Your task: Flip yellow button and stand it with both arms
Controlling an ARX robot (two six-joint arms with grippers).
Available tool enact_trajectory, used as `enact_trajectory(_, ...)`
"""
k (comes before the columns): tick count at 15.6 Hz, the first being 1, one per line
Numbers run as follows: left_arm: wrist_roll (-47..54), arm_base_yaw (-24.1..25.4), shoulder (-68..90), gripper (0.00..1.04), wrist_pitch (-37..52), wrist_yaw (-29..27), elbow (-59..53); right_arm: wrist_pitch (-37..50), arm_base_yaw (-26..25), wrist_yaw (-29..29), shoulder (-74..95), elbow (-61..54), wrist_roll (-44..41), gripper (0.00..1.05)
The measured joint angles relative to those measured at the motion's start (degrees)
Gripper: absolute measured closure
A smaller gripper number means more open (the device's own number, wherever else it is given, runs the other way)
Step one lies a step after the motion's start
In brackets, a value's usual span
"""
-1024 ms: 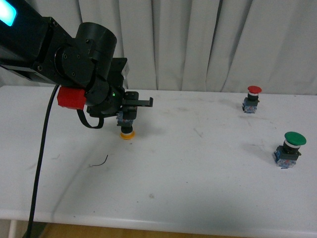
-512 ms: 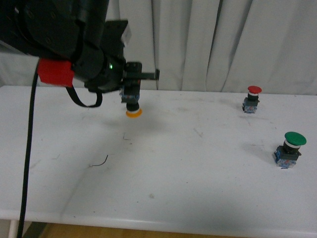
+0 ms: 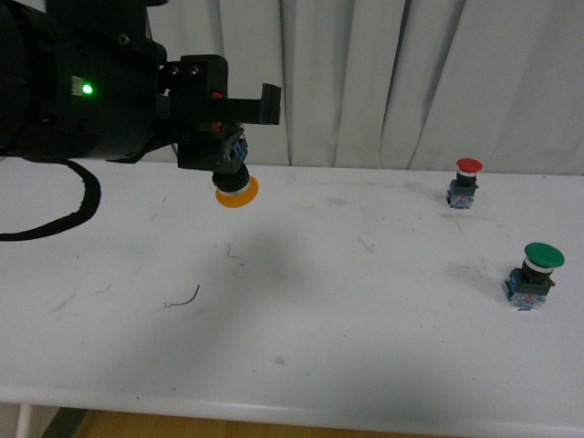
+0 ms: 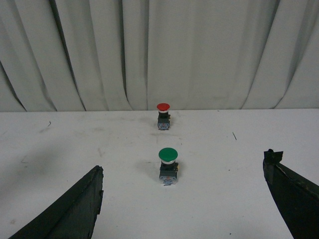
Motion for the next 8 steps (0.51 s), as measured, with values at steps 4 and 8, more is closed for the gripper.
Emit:
enact_trajectory(4,-7.39,3.39,-1.29,0.74,8.02,9.2,-3.08,0.0,0.0,0.0,0.0,0.0,0.0,0.06)
enact_trajectory(8,-30.88,9.05,-0.74,0.74,31.63,27.39,-10.82,0.0,0.0,0.0,0.0,0.0,0.0,0.06)
